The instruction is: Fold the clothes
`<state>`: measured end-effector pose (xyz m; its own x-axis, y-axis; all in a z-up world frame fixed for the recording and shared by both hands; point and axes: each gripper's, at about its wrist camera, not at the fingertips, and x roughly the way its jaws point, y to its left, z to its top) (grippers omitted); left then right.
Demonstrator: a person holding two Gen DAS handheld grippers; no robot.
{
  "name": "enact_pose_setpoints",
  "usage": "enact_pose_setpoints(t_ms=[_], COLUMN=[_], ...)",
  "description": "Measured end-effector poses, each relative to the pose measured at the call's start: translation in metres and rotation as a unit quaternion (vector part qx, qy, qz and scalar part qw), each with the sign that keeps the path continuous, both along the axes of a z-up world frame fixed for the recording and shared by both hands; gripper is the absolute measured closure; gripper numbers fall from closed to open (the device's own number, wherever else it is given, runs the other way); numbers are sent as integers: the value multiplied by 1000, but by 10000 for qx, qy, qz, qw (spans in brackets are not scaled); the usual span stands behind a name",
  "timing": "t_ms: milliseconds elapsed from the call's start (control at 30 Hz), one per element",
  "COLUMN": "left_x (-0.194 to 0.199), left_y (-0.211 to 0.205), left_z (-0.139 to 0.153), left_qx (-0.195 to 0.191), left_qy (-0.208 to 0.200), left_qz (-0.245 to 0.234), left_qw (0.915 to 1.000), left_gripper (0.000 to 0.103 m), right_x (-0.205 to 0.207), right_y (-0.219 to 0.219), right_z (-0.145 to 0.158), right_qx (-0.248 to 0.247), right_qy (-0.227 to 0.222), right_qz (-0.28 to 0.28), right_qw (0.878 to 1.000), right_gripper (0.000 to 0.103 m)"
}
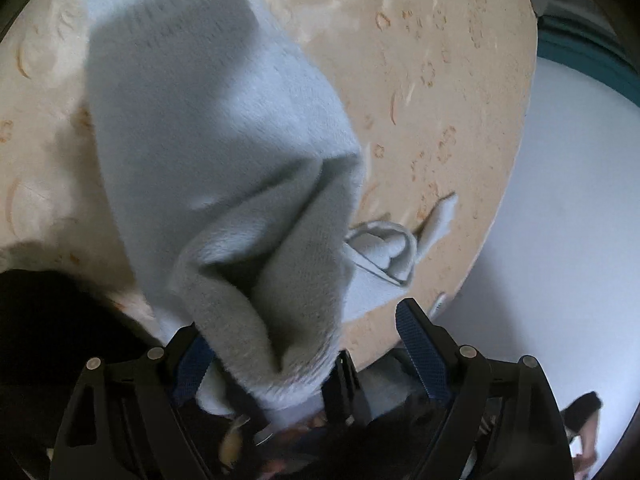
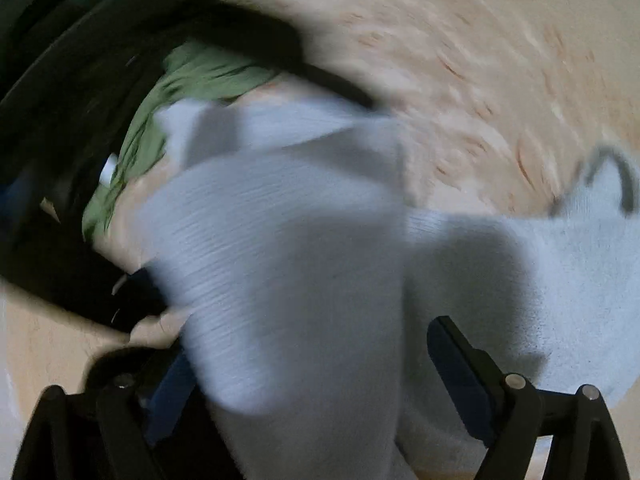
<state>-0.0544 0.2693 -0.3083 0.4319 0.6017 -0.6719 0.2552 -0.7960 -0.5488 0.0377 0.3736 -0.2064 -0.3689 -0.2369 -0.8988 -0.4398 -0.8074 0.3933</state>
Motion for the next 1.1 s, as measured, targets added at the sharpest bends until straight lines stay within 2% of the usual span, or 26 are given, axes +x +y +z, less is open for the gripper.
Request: enact_pose_setpoints(t_ms=[67,133,200,233,300,433,600,700,867,933,1000,1100], left_x=[-6,-9,-13,-15,-16,-21,-22,-26,-27,-26,-24,-20], left_y=[2,0,-4,-6,-15,-7,6,9,9,6,-2,-12], left_z=[-5,-2,4,9,27,29,35,30,-2,-13,-19,-23], left_qx=[89,58,-22,-53,-180,-672,-840,-1460,-2062,-2134,-1986,-1782], left_qy=[-40,76,269,383,560,818,990,1164,876,789,719,733], left_qz=[28,51,60,54,66,-172,-227,-349,-462,-380,-103,241], left_qw=[9999,9999,9996,9992,9982,9942,9913,9818,9735,9730,9774,9810], left_gripper=[16,16,16,15,14,12,10,4,4,14,63,71], right_x=[1,4,8,11,17,30,41,46,53,55,53,51], right_y=[14,21,23,22,18,10,-41,-62,-78,-80,-77,-66], right_z=[-7,-9,-4,1,13,39,62,70,79,81,79,73], right_qx=[-440,-621,-614,-548,-410,-308,-51,52,161,198,163,71], right_qy=[-21,-36,37,88,234,582,810,903,1003,1023,993,918], right_qz=[-207,-251,-211,-173,-89,148,1119,1485,1808,1894,1859,1665], right_qw=[9988,9977,9979,9983,9988,9977,9904,9848,9783,9764,9774,9817], right_gripper=[36,51,78,85,86,87,87,87,87,87,87,87])
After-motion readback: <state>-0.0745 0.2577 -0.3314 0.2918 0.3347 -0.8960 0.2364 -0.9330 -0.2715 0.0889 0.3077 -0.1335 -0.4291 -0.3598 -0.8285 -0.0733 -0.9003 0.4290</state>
